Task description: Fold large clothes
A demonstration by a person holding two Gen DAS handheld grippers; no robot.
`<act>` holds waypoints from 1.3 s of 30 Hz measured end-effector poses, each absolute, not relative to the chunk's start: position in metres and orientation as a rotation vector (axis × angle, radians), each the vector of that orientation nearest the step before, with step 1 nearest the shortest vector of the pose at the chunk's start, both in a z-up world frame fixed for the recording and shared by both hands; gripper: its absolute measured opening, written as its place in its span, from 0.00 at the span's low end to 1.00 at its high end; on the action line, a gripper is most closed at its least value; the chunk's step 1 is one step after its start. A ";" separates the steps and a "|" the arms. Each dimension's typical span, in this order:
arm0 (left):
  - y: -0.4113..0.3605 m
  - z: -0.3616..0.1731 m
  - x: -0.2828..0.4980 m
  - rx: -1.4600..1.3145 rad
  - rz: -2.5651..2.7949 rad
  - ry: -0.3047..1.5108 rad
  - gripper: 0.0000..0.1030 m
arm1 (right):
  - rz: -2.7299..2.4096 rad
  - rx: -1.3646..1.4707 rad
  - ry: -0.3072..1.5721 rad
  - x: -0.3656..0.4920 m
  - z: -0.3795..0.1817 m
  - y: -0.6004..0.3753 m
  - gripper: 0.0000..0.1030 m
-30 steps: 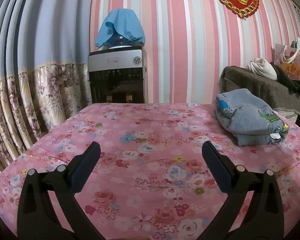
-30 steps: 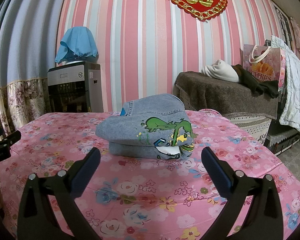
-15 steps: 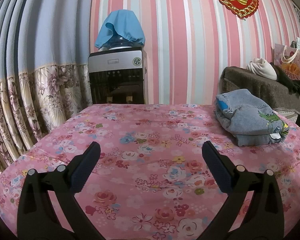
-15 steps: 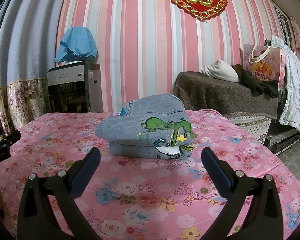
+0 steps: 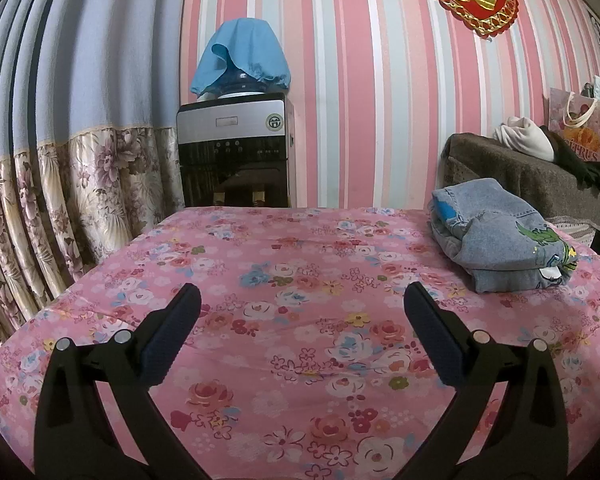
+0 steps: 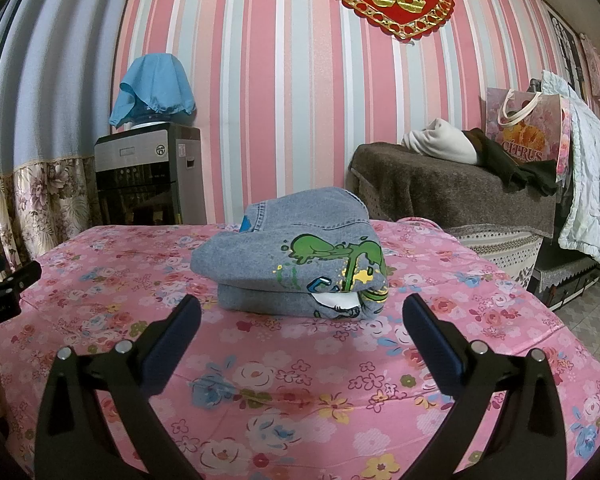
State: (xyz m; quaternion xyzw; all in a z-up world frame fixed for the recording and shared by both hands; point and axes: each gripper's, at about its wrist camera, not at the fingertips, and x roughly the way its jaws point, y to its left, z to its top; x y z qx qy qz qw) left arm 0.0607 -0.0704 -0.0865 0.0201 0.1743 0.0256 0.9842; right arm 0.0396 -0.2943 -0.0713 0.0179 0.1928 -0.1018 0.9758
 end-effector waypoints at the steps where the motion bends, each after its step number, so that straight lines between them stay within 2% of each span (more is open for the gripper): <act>1: -0.071 -0.086 0.060 0.040 0.052 0.350 0.97 | -0.205 0.036 0.389 0.040 -0.071 -0.294 0.98; 39: -0.078 -0.086 0.061 0.033 0.046 0.348 0.97 | -0.206 0.036 0.392 0.040 -0.072 -0.294 0.98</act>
